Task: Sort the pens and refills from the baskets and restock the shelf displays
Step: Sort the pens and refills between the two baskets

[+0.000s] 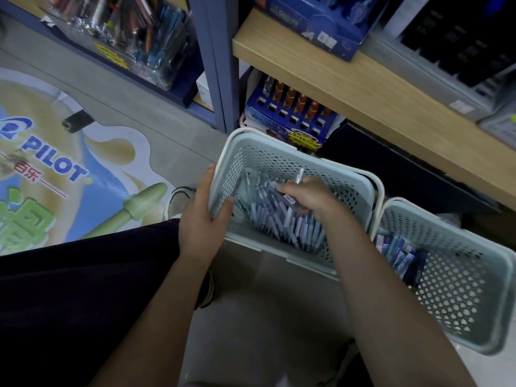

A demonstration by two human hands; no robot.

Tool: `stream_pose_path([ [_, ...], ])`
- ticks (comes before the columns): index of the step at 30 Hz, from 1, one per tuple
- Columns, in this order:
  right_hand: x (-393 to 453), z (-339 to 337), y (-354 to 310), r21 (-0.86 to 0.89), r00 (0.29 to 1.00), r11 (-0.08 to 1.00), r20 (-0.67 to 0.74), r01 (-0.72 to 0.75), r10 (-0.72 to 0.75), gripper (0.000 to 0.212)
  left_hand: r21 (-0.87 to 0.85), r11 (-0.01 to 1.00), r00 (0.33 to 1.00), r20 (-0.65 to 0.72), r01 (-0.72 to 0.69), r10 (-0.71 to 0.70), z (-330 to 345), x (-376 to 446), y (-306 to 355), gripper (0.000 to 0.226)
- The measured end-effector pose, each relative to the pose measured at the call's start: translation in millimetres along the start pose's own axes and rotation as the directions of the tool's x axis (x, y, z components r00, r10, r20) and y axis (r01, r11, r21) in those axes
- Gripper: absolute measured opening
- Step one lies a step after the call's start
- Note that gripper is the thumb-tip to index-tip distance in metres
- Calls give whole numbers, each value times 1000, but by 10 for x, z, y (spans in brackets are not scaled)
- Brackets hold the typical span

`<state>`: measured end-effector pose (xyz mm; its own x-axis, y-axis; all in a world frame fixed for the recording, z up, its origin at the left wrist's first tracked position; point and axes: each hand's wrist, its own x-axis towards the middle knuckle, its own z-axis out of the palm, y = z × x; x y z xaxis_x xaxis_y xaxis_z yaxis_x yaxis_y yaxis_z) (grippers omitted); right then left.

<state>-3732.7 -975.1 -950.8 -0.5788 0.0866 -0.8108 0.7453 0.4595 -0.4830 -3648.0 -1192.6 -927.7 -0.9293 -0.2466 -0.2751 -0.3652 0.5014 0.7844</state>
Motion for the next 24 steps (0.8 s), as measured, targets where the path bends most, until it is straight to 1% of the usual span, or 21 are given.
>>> stream_pose_path([
  [1,3,-11,6,-11,1000,1000,-15,1,-1,44,0,1000,1000,-2,2,-2,4,2,-1,65],
  [6,16,13,106,-24,996,999,-86,30,-32,23,6,1000,1000,-19,-8,8,6,4,16,63],
  [8,-26,33,130,22,995,999,-85,49,-47,13,6,1000,1000,-20,-6,7,2,0,29,63],
  [9,-32,49,144,56,994,997,-90,61,-56,15,9,1000,1000,-21,-7,7,3,-2,31,63],
  [11,-18,96,180,127,991,988,-117,87,-72,43,22,1000,1000,-25,-10,11,7,-4,31,63],
  [12,-23,122,183,153,990,984,-118,95,-78,46,27,1000,1000,-26,-12,13,10,-2,29,63],
  [13,-28,146,184,170,991,980,-104,106,-89,41,29,1000,1000,-26,-12,13,13,0,26,63],
  [15,-32,187,185,170,991,977,-67,126,-116,20,17,1000,1000,-22,-1,1,12,1,28,63],
  [16,-46,208,174,164,990,977,-55,138,-130,15,12,1000,1000,-20,4,-4,11,0,29,62],
  [20,-53,306,150,214,987,964,9,156,-162,14,13,1000,1000,-17,13,-13,6,-8,35,63],
  [24,-42,372,110,351,983,929,94,114,-156,13,19,1000,1000,-24,7,-7,8,-5,40,64],
])
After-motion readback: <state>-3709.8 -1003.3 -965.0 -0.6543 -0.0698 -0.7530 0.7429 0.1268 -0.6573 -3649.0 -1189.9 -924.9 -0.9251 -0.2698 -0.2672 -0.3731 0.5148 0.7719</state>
